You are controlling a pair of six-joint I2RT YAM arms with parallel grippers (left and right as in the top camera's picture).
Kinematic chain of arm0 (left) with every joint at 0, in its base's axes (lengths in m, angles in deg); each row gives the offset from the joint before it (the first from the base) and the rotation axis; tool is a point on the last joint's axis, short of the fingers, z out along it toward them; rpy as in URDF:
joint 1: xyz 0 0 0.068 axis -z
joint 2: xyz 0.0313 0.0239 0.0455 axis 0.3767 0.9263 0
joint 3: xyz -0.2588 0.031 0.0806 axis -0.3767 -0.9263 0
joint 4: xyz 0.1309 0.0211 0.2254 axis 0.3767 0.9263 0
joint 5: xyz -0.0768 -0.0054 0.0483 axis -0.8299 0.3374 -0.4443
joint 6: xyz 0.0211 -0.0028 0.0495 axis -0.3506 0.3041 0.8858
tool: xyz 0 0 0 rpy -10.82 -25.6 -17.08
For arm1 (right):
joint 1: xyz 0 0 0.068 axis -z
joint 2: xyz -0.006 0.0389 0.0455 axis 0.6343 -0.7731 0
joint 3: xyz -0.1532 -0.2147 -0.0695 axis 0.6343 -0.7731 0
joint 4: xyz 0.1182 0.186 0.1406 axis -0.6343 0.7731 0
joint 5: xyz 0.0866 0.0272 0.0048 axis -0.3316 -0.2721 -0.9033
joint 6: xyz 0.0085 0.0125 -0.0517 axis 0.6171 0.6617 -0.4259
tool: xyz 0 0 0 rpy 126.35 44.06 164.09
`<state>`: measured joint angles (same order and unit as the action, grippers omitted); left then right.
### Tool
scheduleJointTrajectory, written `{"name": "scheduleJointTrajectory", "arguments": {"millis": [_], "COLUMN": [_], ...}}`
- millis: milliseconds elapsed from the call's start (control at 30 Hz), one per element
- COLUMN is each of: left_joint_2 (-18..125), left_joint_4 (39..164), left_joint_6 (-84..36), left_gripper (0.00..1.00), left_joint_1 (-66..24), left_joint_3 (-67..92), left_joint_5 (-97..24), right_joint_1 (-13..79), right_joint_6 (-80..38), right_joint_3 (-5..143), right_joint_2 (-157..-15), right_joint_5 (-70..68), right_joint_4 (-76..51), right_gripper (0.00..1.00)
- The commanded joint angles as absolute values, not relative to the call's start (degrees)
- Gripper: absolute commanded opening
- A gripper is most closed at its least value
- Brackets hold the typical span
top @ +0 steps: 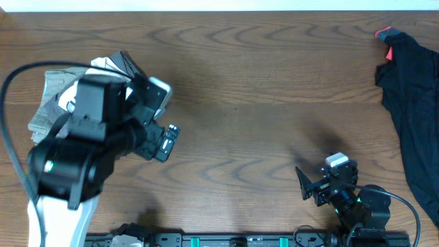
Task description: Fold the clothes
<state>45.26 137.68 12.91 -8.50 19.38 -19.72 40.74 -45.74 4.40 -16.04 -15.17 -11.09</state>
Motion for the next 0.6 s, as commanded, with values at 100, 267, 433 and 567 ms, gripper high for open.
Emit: {"name": "scheduleJointTrajectory", "arguments": {"millis": [100,267,433,567], "left_joint_2": [33.72,24.85,15.27,8.59], "left_joint_4": [130.14,123.38,110.53,97.99], "left_joint_6": [13.07,14.84,14.84,14.82], "left_gripper": [0.98,0.98,0.98,0.98], "left_joint_1": [-8.35,-9.11,-10.51,-10.82], "left_joint_3": [15.97,7.73,-6.26,-17.58], "left_joint_5": [-18.8,-18.82,-18.84,-19.1], "right_joint_1": [40.15,40.15,40.15,40.15], "right_joint_6": [-44.89,-44.89,-44.89,-44.89], "right_joint_3": [4.2,4.2,4.2,4.2], "right_joint_2": [-15.6,-15.58,-15.6,-15.6], "right_joint_5": [-15.58,-15.58,-15.58,-15.58], "right_joint_4": [-11.26,-11.26,-11.26,-11.26], "right_gripper": [0.99,0.99,0.99,0.99]}}
